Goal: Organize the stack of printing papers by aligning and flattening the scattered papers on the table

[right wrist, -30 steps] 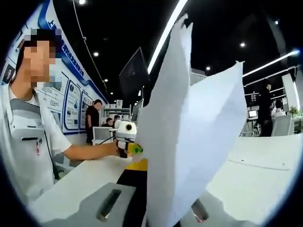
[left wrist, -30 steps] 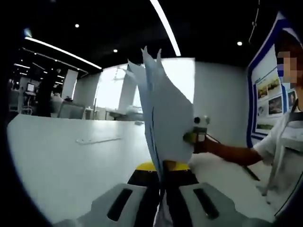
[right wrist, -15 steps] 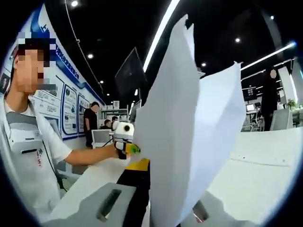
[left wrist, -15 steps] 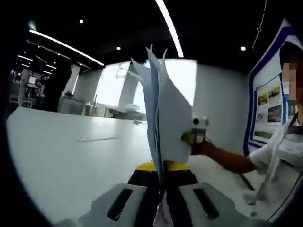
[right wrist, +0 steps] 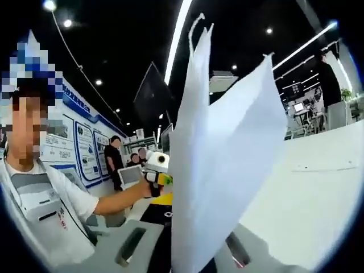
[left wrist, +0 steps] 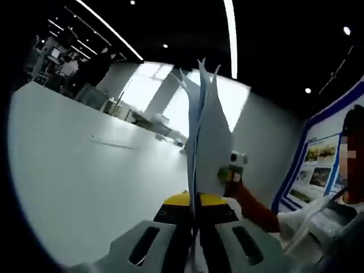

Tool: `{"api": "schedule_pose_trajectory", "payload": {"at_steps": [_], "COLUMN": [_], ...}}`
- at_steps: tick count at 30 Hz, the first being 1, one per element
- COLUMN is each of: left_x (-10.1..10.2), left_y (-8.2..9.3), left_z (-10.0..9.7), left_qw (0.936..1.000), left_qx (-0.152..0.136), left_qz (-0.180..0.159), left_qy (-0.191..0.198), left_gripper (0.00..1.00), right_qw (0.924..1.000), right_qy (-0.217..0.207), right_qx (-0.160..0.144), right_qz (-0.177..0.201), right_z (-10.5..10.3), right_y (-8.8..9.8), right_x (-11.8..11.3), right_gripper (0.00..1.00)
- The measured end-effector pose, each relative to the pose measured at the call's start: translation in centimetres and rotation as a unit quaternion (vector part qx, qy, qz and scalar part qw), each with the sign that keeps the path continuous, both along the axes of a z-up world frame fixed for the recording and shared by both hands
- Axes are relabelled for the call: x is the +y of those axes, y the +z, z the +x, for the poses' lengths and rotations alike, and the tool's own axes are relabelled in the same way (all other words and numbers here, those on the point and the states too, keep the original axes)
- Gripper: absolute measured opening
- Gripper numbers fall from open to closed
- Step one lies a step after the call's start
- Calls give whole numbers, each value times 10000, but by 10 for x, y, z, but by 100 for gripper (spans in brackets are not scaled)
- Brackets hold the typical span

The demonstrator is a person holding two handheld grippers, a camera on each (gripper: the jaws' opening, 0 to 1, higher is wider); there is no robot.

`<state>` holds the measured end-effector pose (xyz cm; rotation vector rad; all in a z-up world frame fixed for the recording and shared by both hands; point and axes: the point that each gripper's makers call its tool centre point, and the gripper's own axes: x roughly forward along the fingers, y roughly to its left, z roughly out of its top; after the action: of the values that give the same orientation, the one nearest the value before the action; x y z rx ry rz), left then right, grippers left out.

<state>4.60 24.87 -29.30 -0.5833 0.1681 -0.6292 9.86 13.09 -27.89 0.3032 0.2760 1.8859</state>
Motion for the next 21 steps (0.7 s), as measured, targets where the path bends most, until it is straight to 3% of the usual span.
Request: {"api": "schedule_pose_trajectory", "payload": {"at_steps": [5, 6, 9, 11, 13, 15, 19, 21], "left_x": [-11, -12, -22, -24, -18, -15, -11, -8], "left_y": [-11, -14, -25, -32, -45, -55, -67, -72], "left_z": [-10, -11, -20, -23, -19, -17, -18, -17], "left_qw": [9982, 9973, 9924, 9908, 9918, 9917, 9916, 9924], "left_qx": [432, 550, 951, 1047, 1110, 1175, 1216, 1204], "left_qz": [-388, -464, -749, -823, -624, -525, -430, -177], "left_qy": [-120, -124, -231, -227, -69, 57, 106, 185], "left_gripper": [6, 6, 6, 6, 6, 5, 5, 5], "right_qw": [9967, 9930, 9862, 9807, 9807, 9832, 9831, 9835], "right_qy": [61, 79, -29, -94, -223, -291, -345, -424], "right_qx": [728, 1040, 1335, 1543, 1421, 1097, 1082, 1003], "right_qz": [-358, -553, -974, -1199, -1320, -1430, -1438, -1443], "right_z": [-6, -8, -9, -10, -4, -4, -1, 11], "right_y": [-7, -11, -28, -41, -54, -66, -69, -72], "right_x": [-4, -6, -10, -10, -8, -6, -5, -6], "right_gripper": [0, 0, 0, 0, 0, 0, 0, 0]}}
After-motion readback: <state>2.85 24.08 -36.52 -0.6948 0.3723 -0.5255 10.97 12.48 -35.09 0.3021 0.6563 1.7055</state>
